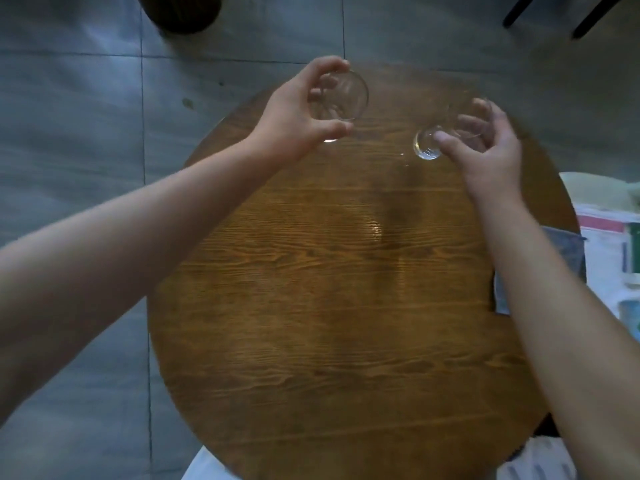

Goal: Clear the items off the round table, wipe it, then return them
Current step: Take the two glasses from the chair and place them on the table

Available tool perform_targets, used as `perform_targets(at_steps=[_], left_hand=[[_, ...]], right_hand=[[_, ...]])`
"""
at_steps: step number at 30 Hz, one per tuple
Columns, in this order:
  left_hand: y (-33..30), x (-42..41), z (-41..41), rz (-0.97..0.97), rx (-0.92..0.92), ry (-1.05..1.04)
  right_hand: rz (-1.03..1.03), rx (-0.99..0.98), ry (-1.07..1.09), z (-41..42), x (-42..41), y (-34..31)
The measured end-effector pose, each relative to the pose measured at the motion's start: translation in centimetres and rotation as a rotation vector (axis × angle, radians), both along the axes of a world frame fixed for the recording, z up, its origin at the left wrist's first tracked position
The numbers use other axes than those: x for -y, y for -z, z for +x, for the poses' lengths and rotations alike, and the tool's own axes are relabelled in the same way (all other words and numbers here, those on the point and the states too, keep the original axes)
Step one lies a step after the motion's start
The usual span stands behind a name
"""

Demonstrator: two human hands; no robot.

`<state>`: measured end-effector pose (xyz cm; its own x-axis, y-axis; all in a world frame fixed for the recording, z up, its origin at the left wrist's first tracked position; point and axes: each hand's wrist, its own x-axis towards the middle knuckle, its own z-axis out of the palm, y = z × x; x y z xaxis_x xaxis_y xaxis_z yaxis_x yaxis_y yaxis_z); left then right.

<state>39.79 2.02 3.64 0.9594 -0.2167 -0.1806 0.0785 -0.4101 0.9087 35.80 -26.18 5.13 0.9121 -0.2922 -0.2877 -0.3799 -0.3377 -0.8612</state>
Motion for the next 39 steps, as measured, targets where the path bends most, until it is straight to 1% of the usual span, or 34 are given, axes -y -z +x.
perform_targets(at_steps=[3, 6, 10, 13, 16, 26, 34, 39], left_hand=[[0.7, 0.7, 1.0, -0.006, -0.018, -0.005], [1.7, 1.3, 1.5, -0.006, -0.028, -0.022], [2.8, 1.5, 2.1, 0.005, -0.033, -0.045], [3.5, 1.6, 2.0, 0.027, -0.044, -0.049], [4.0, 1.9, 1.7, 0.022, -0.015, -0.087], [4.0, 2.7, 2.1, 0.159, 0.030, -0.039], [4.8, 3.3, 1.1, 0.171, 0.070, -0.073], [4.3, 3.5, 1.2, 0.214, 0.086, -0.072]], right_hand=[[-0.010, 0.013, 0.026, 1.4, 0.2, 1.0], [0.000, -0.019, 0.056, 2.0, 0.7, 1.9], [0.019, -0.040, 0.108, 1.9, 1.1, 2.9], [0.034, -0.032, 0.101, 1.6, 0.9, 3.5], [0.042, -0.010, 0.112, 1.3, 0.6, 3.9], [-0.028, -0.023, 0.019, 1.5, 0.6, 4.4], [-0.055, -0.022, 0.013, 2.2, 1.5, 5.4], [-0.072, -0.048, 0.006, 2.6, 1.6, 5.5]])
